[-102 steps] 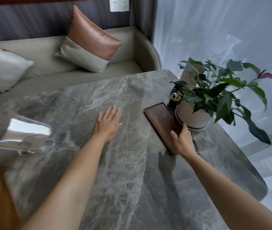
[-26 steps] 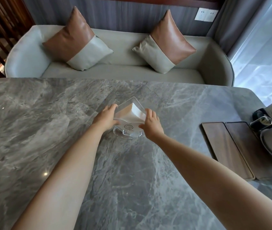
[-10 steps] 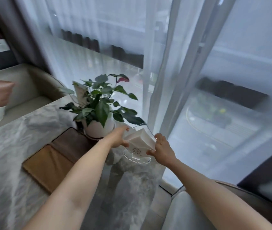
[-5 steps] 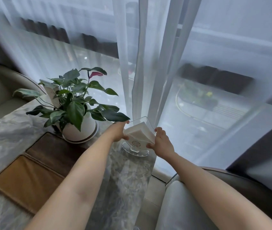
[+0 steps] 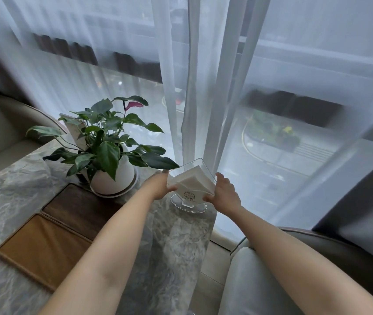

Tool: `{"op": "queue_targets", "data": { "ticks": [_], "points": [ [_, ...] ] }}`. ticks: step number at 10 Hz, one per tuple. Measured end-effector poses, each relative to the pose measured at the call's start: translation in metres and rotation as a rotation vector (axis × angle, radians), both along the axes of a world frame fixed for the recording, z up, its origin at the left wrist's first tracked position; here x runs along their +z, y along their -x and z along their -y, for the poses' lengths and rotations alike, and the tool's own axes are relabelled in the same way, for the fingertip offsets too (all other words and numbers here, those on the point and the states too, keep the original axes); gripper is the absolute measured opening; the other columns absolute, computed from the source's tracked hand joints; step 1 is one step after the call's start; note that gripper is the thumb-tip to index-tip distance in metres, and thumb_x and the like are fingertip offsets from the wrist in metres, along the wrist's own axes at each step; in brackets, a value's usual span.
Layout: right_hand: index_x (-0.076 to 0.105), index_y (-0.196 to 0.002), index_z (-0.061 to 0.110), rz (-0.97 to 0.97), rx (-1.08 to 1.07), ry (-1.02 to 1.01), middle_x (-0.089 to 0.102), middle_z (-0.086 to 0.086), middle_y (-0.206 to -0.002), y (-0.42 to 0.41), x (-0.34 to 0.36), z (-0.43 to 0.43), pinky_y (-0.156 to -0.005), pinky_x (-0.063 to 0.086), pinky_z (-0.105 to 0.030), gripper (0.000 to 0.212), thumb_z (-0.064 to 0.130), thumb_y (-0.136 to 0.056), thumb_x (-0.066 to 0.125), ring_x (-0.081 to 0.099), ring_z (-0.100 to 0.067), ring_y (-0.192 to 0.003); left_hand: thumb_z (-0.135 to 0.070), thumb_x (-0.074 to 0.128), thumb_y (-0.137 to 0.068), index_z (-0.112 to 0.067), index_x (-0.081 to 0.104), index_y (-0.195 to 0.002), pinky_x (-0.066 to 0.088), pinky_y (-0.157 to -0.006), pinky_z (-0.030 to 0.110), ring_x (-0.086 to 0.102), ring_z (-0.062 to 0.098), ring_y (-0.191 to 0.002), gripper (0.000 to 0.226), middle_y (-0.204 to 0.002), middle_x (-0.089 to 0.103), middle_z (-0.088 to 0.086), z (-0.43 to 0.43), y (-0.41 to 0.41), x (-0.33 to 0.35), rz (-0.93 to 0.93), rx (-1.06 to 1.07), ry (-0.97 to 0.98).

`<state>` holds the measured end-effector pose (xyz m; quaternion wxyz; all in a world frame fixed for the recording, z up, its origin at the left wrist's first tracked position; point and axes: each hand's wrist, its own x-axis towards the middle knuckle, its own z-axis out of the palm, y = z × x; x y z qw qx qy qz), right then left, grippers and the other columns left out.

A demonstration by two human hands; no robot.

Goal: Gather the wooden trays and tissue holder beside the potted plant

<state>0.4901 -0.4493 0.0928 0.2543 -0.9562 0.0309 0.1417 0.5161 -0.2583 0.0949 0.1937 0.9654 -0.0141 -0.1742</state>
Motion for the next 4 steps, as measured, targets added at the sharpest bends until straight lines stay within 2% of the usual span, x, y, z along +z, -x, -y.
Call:
{"op": "queue_targets", "data": {
  "ticks": [1,2,3,4],
  "points": [
    [0.004,-0.148,0.01,0.041,0.029,0.023,0.03,-0.015,-0.147,0.007,0.009,-0.001,-0.103,0.036,-0.042,0.087,0.033,-0.085,0.061,0.031,-0.032,-0.133,-0.04,0.05,-0.094,-0.008,0.013,-0.151,0.036,-0.111,0.042,0.037,0.03,-0.139,0.075,-0.157,0.023,0.015,-0.004,0.014,0.011,-0.043,-0.007,-0.041],
    [-0.001,-0.148,0.007,0.126,0.077,0.033,0.017,-0.013,-0.156,0.017,0.018,-0.004,-0.112,0.027,-0.038,0.087,0.038,-0.089,0.055,0.021,-0.03,-0.141,-0.044,0.044,-0.095,-0.007,0.016,-0.15,0.035,-0.112,0.041,0.034,0.03,-0.14,0.072,-0.156,0.027,0.015,-0.007,0.031,0.023,-0.037,-0.082,-0.158],
    [-0.005,-0.148,0.008,0.205,0.121,0.019,0.001,-0.01,-0.16,0.025,0.03,-0.012,-0.119,0.011,-0.034,0.081,0.041,-0.093,0.043,0.005,-0.025,-0.148,-0.044,0.038,-0.098,-0.007,0.034,-0.142,0.043,-0.102,0.04,0.045,0.028,-0.131,0.058,-0.146,0.043,0.011,-0.006,0.049,0.048,0.002,-0.127,-0.292],
    [-0.013,-0.147,0.009,0.328,0.185,0.02,-0.013,-0.009,-0.159,0.028,0.05,-0.024,-0.12,0.001,-0.032,0.076,0.044,-0.096,0.031,-0.007,-0.021,-0.148,-0.039,0.032,-0.1,-0.005,0.053,-0.122,0.049,-0.087,0.037,0.057,0.027,-0.113,0.046,-0.126,0.058,0.011,-0.005,0.061,0.072,0.242,-0.141,-0.425]
  ]
}}
